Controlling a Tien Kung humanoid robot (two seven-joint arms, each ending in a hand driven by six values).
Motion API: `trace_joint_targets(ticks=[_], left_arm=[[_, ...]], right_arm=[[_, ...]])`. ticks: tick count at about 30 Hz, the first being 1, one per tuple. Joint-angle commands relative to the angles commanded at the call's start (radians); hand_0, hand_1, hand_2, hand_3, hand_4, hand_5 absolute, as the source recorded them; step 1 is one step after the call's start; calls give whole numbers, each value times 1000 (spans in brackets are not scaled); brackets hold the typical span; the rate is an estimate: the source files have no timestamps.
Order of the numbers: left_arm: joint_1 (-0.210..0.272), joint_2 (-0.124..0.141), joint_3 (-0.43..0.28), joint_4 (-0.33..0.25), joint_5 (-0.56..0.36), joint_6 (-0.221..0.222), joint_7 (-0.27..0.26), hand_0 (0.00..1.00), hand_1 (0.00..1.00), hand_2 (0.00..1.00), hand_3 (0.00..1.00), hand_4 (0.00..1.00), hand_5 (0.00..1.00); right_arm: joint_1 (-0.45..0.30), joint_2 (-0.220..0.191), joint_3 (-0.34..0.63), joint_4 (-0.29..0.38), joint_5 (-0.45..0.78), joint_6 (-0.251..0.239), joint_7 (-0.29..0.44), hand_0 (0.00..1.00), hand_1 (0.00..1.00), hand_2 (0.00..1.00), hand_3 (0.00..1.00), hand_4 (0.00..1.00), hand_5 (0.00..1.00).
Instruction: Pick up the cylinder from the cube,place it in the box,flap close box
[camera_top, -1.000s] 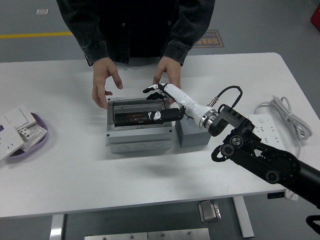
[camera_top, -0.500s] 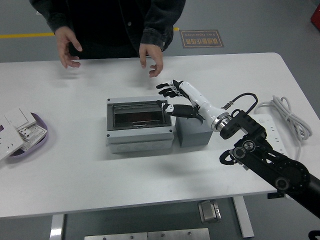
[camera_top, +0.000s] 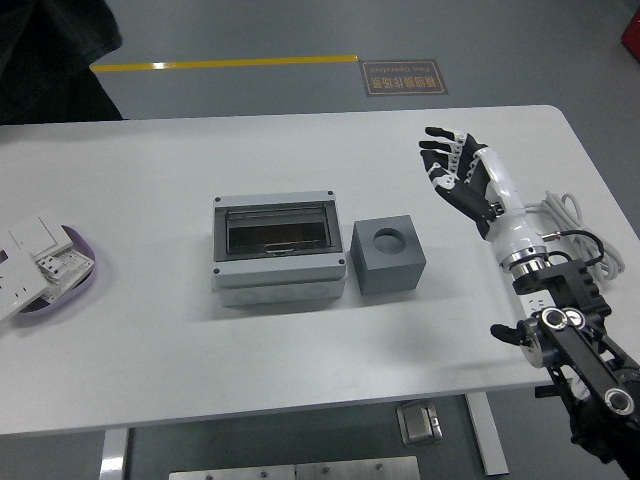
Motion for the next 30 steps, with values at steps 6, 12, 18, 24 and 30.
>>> trace_joint_targets(ticks=[6, 12, 18, 24, 30], left_arm=[[-8, 7, -14, 0, 18, -4, -1, 603, 582, 558, 598, 670, 281], [-19, 19, -33, 0, 43, -11, -3, 603, 582, 558, 598, 669, 278], [-15, 25, -40, 0, 58, -14, 2, 603, 582, 558, 598, 670, 278], [-9, 34, -43, 0, 63, -14, 6, 603, 583, 558, 597, 670, 279], [9, 46, -32, 0, 43, -12, 6, 603, 583, 558, 598, 669, 278]], right_arm=[[-27, 22, 112, -41, 72, 1, 44, 756, 675, 659, 684, 644, 263], [-28, 39, 136, -61, 109, 0, 69, 757, 675, 653, 676, 653, 253], [-39, 44, 153, -68, 148, -8, 103, 756, 674, 648, 669, 654, 257], [-46, 56, 171, -75, 149, -13, 115, 756, 676, 642, 666, 668, 255], [-60, 80, 174, -92, 130, -6, 107, 756, 675, 642, 664, 682, 247]])
